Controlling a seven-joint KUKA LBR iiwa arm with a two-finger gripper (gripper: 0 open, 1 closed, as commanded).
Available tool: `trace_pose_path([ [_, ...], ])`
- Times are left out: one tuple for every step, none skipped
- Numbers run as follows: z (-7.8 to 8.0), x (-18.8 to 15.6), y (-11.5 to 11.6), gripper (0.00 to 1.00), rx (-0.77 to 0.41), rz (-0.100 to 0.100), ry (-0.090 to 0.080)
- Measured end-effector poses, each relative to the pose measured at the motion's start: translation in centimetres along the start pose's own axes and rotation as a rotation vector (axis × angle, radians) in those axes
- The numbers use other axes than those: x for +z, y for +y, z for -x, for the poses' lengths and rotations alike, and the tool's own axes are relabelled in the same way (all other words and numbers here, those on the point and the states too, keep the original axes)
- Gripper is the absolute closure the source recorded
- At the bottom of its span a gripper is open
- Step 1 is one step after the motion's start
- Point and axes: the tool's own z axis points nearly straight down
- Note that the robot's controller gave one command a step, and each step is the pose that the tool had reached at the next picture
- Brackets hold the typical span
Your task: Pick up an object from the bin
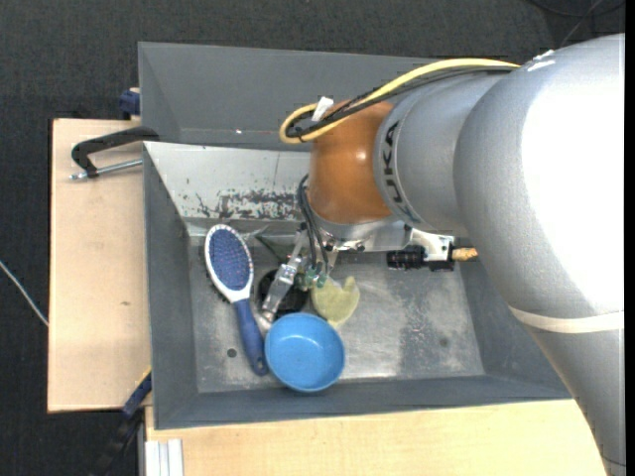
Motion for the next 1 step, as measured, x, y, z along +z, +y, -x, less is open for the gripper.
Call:
trace_pose_path([
  [-0.22, -0.25, 0.26, 1.0, -0.179, 0.012, -0.017],
])
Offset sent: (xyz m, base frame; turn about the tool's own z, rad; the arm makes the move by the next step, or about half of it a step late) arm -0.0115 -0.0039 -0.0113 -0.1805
